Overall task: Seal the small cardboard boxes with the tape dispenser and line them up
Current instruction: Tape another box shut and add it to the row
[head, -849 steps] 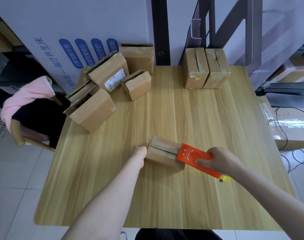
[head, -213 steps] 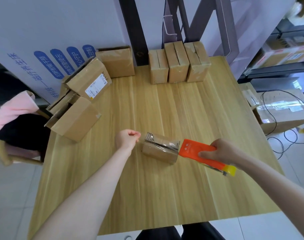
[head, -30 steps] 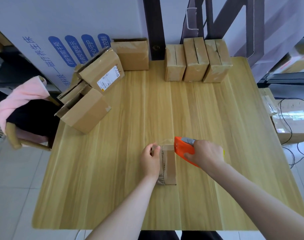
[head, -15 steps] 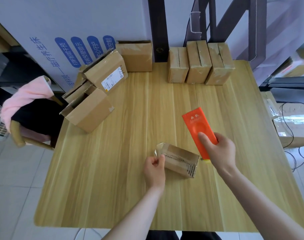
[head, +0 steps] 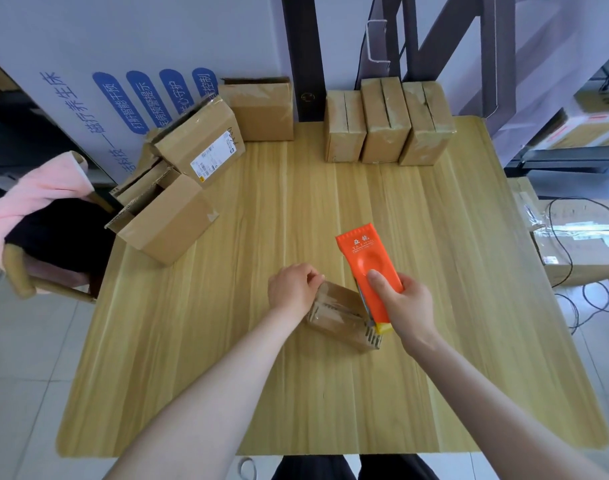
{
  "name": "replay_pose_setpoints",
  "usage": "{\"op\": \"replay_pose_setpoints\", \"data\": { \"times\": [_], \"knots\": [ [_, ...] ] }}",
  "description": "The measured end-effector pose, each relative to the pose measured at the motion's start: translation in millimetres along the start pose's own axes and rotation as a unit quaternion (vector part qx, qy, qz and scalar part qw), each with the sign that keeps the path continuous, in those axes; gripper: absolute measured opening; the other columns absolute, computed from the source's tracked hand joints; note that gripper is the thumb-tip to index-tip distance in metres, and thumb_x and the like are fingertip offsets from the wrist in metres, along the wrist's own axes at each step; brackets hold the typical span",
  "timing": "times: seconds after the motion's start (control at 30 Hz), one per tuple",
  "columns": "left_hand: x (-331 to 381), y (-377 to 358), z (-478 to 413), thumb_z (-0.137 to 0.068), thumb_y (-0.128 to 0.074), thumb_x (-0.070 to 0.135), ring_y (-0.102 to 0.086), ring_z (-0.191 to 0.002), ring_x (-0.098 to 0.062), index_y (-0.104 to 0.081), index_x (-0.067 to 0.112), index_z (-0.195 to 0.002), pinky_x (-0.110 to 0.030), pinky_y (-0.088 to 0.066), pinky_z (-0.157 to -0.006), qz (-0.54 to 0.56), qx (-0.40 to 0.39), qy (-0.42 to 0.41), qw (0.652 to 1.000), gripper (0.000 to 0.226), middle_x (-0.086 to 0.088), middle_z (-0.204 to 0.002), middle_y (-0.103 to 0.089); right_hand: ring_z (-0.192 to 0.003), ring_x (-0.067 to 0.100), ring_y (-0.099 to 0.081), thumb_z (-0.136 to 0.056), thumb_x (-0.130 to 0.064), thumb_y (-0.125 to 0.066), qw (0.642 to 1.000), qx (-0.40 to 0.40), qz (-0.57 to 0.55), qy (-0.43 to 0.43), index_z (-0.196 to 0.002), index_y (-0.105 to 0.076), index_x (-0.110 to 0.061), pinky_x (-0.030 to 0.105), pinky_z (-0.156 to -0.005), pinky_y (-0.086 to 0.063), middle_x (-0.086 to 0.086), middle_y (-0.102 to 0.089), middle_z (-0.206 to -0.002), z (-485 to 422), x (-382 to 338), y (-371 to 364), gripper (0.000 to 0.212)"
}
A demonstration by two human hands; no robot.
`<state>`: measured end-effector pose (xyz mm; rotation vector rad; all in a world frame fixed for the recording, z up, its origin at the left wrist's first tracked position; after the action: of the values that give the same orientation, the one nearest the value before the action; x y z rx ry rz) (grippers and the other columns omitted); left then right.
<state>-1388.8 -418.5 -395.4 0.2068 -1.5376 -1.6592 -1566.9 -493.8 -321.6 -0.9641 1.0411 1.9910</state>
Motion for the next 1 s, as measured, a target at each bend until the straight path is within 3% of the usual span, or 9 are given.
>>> {"op": "replay_pose_setpoints", "data": {
  "times": [0.13,0.23,0.37,0.43,0.57,0.63,0.8,0.9,1.0],
  "knots": [
    [-5,-10,-1,-0.100,-0.039,0.042,-0.057,-0.076,-0.016,-0.053,0.024,-0.083,-0.031,-0.042,-0.067,0.025,-0.060,0.014,0.998,0.028,0.008,-0.079,-0.059,-0.059,0.011,-0.064,-0.086,-0.040,-0.067,1.000,0.001,-0.023,-0.004,-0.078,-0.064,-0.022,0.021,-0.051,-0.048,-0.002,-0.068,-0.068,0,0,3,0.019],
    [-8,-26,3,-0.103,-0.033,0.033,-0.049,-0.072,-0.019,-0.044,0.017,-0.074,-0.029,-0.033,-0.057,0.191,-0.108,0.041,0.975,0.035,0.003,-0.071,-0.049,-0.058,0.009,-0.062,-0.086,-0.039,-0.067,1.000,0.004,-0.021,-0.003,-0.074,-0.062,-0.024,0.017,-0.049,-0.047,-0.003,-0.066,-0.067,-1,-1,3,0.020],
    [-9,-46,14,-0.102,-0.035,0.037,-0.061,-0.084,-0.030,-0.056,-0.002,-0.094,-0.043,-0.050,-0.079,0.452,-0.121,0.161,0.869,0.045,-0.023,-0.090,-0.063,-0.058,0.010,-0.062,-0.086,-0.038,-0.067,1.000,0.010,-0.019,-0.008,-0.072,-0.062,-0.024,0.019,-0.050,-0.047,-0.004,-0.066,-0.065,-4,-1,3,0.021],
    [-10,-53,13,-0.101,-0.039,0.040,-0.065,-0.094,-0.037,-0.059,-0.003,-0.104,-0.046,-0.053,-0.084,0.505,-0.140,0.198,0.828,0.048,-0.027,-0.101,-0.066,-0.059,0.012,-0.064,-0.087,-0.038,-0.067,1.000,0.010,-0.025,-0.009,-0.073,-0.062,-0.025,0.022,-0.052,-0.049,-0.002,-0.067,-0.067,-6,-1,4,0.020],
    [-13,-65,10,-0.098,-0.046,0.044,-0.067,-0.098,-0.038,-0.054,-0.002,-0.114,-0.046,-0.056,-0.080,0.558,-0.149,0.250,0.777,0.050,-0.025,-0.104,-0.067,-0.053,0.006,-0.060,-0.086,-0.039,-0.068,1.000,0.013,-0.016,-0.007,-0.072,-0.062,-0.024,0.016,-0.047,-0.044,-0.005,-0.065,-0.063,-7,1,2,0.021],
    [-17,-71,9,-0.098,-0.046,0.045,-0.066,-0.098,-0.035,-0.049,0.002,-0.120,-0.044,-0.055,-0.079,0.560,-0.152,0.252,0.774,0.048,-0.020,-0.103,-0.065,-0.051,0.004,-0.057,-0.086,-0.038,-0.068,1.000,0.013,-0.007,-0.008,-0.069,-0.061,-0.024,0.016,-0.048,-0.042,-0.008,-0.062,-0.059,-8,4,-1,0.023],
    [-22,-77,6,-0.100,-0.047,0.035,-0.065,-0.101,-0.023,-0.056,0.008,-0.123,-0.037,-0.052,-0.087,0.571,-0.154,0.236,0.771,0.037,-0.010,-0.112,-0.067,-0.055,0.007,-0.061,-0.085,-0.036,-0.069,1.000,0.015,-0.023,-0.010,-0.075,-0.064,-0.024,0.019,-0.051,-0.048,-0.005,-0.066,-0.064,-6,9,-1,0.017],
    [-25,-74,9,-0.102,-0.044,0.022,-0.062,-0.087,-0.023,-0.064,0.005,-0.104,-0.031,-0.051,-0.072,0.542,-0.128,0.203,0.805,0.026,-0.011,-0.095,-0.067,-0.049,0.001,-0.058,-0.085,-0.036,-0.069,1.000,0.021,-0.015,-0.008,-0.079,-0.066,-0.017,0.014,-0.045,-0.044,-0.005,-0.064,-0.061,-4,10,-2,0.020],
    [-33,-75,16,-0.097,-0.046,0.004,-0.066,-0.090,-0.018,-0.068,0.010,-0.097,-0.025,-0.054,-0.076,0.472,-0.084,0.129,0.868,0.023,-0.001,-0.094,-0.071,-0.044,-0.003,-0.055,-0.087,-0.032,-0.068,1.000,0.016,-0.024,-0.005,-0.084,-0.066,-0.012,0.011,-0.041,-0.040,-0.005,-0.062,-0.060,-1,9,-2,0.020]
  ]
}}
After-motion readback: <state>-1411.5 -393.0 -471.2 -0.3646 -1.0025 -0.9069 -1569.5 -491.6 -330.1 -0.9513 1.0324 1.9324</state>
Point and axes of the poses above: each hand's wrist, its own z-axis away from the middle knuckle, its own y-axis out of the back of the hand, x = y × z, the point moved 3 cm from there along -z, towards the middle knuckle
